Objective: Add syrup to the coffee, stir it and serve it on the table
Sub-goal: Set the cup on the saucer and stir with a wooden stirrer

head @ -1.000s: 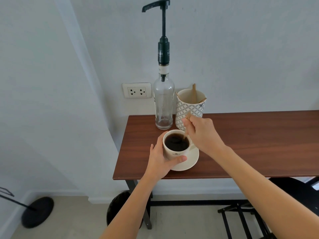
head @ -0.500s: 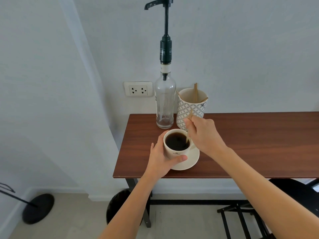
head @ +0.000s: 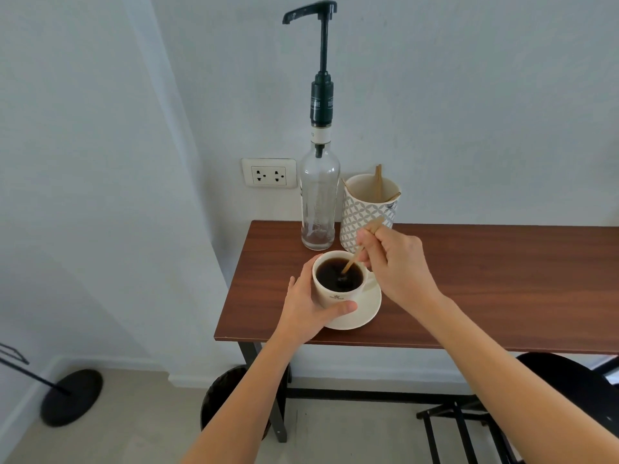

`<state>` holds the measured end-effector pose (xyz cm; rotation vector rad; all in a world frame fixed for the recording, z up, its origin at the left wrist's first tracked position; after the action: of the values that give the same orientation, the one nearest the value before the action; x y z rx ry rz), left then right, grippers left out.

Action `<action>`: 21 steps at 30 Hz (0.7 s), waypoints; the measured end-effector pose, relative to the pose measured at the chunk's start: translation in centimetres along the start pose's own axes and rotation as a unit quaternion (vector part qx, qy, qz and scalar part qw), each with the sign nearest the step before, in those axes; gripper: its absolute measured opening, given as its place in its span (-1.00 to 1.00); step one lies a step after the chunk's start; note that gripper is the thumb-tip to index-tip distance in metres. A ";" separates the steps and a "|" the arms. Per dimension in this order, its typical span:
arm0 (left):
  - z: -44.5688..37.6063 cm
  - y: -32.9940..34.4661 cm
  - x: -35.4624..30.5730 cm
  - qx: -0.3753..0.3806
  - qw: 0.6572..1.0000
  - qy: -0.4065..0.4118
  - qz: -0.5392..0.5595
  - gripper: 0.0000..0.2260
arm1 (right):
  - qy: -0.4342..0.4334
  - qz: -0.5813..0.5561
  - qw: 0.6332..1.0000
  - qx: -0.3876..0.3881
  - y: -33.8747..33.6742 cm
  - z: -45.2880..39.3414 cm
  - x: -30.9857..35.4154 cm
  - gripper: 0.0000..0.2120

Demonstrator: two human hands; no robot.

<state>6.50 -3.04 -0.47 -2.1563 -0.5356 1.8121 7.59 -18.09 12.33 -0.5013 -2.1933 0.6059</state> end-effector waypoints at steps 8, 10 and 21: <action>0.3 -0.2 -0.5 0.003 1.000 -0.018 0.000 -0.28 | -0.041 -0.018 0.998 -0.043 -1.9 0.4 0.7 -0.75; 0.3 -0.2 -0.7 0.002 1.000 -0.016 -0.001 -0.28 | -0.036 -0.022 0.998 -0.053 -2.2 0.6 0.3 -0.73; 1.0 -2.4 -0.4 0.099 0.994 -0.033 -0.013 -0.07 | 0.159 -0.096 0.973 -0.134 -4.0 -0.6 -2.5 -0.70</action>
<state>5.16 -1.13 0.75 -1.9558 -0.3784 1.8425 8.99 -22.44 13.48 -0.4802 -1.9914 0.1127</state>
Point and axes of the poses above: each hand's wrist, its own z-axis away from the middle knuckle, its own y-axis out of the palm, x = y × z, the point moved 7 cm from there along -z, towards the middle knuckle, and after that the axes turned 2 degrees about -z, right-handed, at the moved point
